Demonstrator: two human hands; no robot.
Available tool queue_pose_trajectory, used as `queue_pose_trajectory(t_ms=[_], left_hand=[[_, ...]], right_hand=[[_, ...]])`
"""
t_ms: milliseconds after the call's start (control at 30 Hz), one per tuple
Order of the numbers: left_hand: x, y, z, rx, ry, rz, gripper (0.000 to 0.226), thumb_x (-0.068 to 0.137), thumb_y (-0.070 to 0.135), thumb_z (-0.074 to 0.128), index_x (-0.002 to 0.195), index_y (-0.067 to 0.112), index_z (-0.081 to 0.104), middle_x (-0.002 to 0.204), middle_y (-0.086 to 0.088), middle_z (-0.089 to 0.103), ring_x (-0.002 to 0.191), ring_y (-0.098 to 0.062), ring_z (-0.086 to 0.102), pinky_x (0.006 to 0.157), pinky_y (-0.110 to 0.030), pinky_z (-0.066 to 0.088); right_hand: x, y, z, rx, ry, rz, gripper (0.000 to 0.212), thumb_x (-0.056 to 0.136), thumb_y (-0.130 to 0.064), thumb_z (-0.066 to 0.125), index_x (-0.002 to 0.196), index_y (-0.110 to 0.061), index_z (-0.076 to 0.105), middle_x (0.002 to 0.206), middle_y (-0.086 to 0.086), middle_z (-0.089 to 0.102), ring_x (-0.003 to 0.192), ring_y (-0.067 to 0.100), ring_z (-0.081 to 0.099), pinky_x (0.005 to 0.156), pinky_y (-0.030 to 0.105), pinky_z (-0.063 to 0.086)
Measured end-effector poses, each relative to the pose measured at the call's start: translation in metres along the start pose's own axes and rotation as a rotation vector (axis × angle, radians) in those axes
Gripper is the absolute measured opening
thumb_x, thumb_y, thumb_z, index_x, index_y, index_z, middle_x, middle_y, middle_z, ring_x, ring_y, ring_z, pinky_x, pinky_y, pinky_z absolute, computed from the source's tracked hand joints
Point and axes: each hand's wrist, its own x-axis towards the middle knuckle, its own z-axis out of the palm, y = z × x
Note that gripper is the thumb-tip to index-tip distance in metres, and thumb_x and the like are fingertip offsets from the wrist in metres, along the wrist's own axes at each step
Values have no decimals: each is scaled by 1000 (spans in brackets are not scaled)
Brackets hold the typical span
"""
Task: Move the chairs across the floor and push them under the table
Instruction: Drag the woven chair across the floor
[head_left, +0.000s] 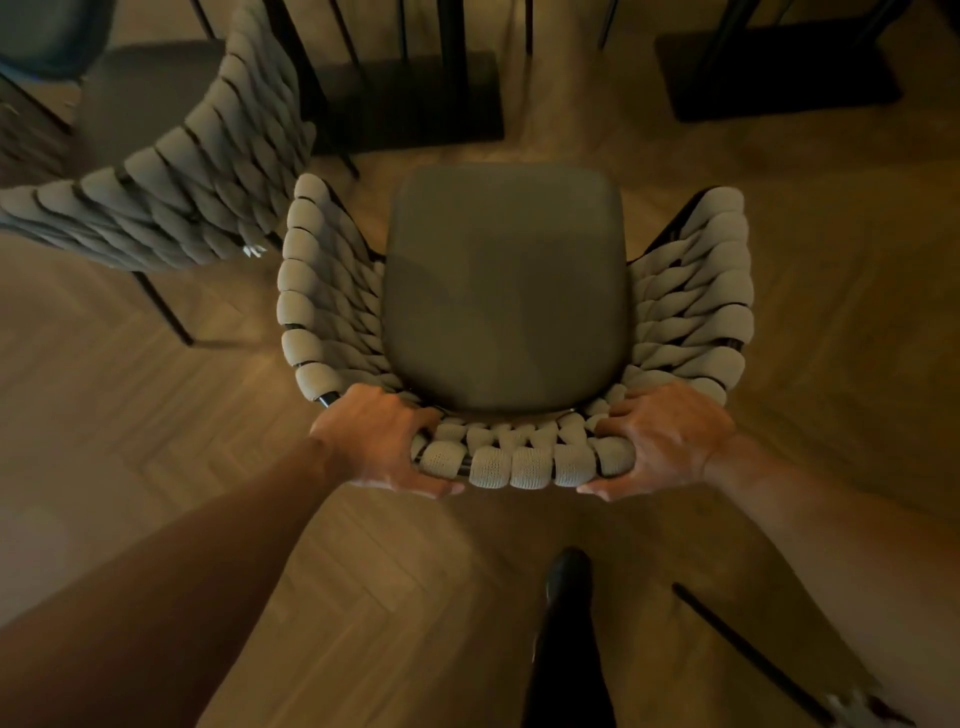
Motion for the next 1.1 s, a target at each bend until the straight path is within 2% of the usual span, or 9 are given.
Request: queue_pose_trajectory(t_ms=[167,300,433,633,967,1100], left_hand=[[68,-38,-34,0,-40,-50,83,66,111,28,105,44,58,76,19,60,65,-7,58,63,-26,49],[111,-69,-57,-52,-79,-97,86,65,112,28,112,45,56,82,19,63,70,-9,61,69,-30,56],[146,-97,-74,-70,-98,-119,85,67,111,28,112,45,56,80,19,62,68,-8,60,71,-32,58],[196,-143,-103,-68,-94,-133,88,66,112,23,108,43,58,78,17,62,68,-9,61,72,-33,58],[265,-215,-137,-32,-66,-149,90,67,112,20,106,40,57,70,16,54,63,-10,56,66,-32,54],[291,-232,-152,-33,-62,-154,92,64,114,17,103,39,56,69,14,56,62,-11,56,64,-32,51]], right_hand=[[59,72,-37,-26,-29,-13,95,71,-110,19,108,-39,70,91,-15,64,86,11,57,79,33,53],[101,121,-60,-17,-47,-33,99,70,-111,19,109,-37,71,92,-11,65,85,15,56,82,35,54],[140,162,-81,-25,-62,-55,101,68,-112,18,111,-37,71,93,-10,66,86,17,59,82,36,54],[193,210,-114,-38,-49,-84,96,71,-110,19,106,-37,71,89,-10,64,81,15,57,80,36,54],[272,274,-163,-48,-31,-131,88,75,-108,24,108,-41,70,89,-15,66,81,10,59,77,32,53],[297,300,-179,-59,-64,-124,89,73,-109,23,112,-43,68,96,-15,66,88,10,59,76,31,49]])
